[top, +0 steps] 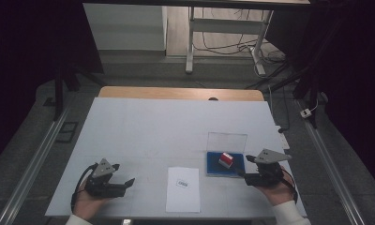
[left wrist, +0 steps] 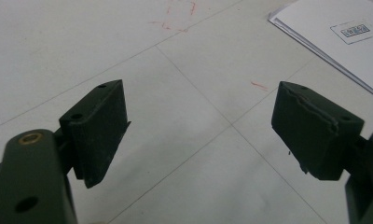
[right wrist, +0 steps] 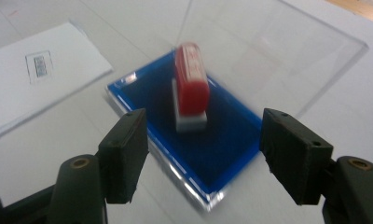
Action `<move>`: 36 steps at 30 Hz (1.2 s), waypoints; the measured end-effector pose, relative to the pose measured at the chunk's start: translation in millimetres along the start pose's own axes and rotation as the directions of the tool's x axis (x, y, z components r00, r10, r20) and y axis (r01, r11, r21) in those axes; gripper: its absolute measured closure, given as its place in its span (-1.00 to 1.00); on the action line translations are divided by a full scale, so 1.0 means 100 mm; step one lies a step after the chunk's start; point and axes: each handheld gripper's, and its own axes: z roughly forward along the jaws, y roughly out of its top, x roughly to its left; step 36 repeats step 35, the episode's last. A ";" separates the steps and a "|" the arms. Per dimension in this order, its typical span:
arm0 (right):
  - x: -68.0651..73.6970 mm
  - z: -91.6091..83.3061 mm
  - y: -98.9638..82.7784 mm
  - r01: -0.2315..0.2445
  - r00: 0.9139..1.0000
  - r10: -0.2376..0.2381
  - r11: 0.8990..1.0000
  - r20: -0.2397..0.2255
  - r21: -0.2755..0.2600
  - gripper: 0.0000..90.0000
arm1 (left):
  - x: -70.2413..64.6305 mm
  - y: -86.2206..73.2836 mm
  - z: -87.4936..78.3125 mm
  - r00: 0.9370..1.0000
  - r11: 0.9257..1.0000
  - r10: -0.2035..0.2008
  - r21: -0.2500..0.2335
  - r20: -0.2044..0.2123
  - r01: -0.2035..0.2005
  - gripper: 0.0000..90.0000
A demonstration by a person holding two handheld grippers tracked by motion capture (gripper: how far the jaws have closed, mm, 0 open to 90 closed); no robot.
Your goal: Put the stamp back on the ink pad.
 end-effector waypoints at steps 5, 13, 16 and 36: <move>-0.03 -0.11 -0.20 -0.034 0.999 0.034 0.999 -0.016 -0.022 -0.27 | -0.01 0.00 0.01 1.000 1.000 0.004 0.005 -0.003 -0.004 -0.59; -0.06 -0.18 -0.46 -0.067 0.998 0.066 0.996 -0.017 -0.051 -0.26 | -0.01 0.00 0.01 1.000 1.000 0.014 0.008 -0.004 -0.014 -0.58; -0.06 -0.15 -0.50 -0.068 0.998 0.067 0.996 -0.016 -0.052 -0.25 | -0.02 0.00 0.02 1.000 1.000 0.018 0.009 -0.008 -0.018 -0.58; 0.03 -0.08 -0.46 -0.021 1.000 0.021 0.998 -0.007 -0.056 -0.25 | -0.03 0.02 0.03 1.000 1.000 0.021 0.006 -0.013 -0.021 -0.58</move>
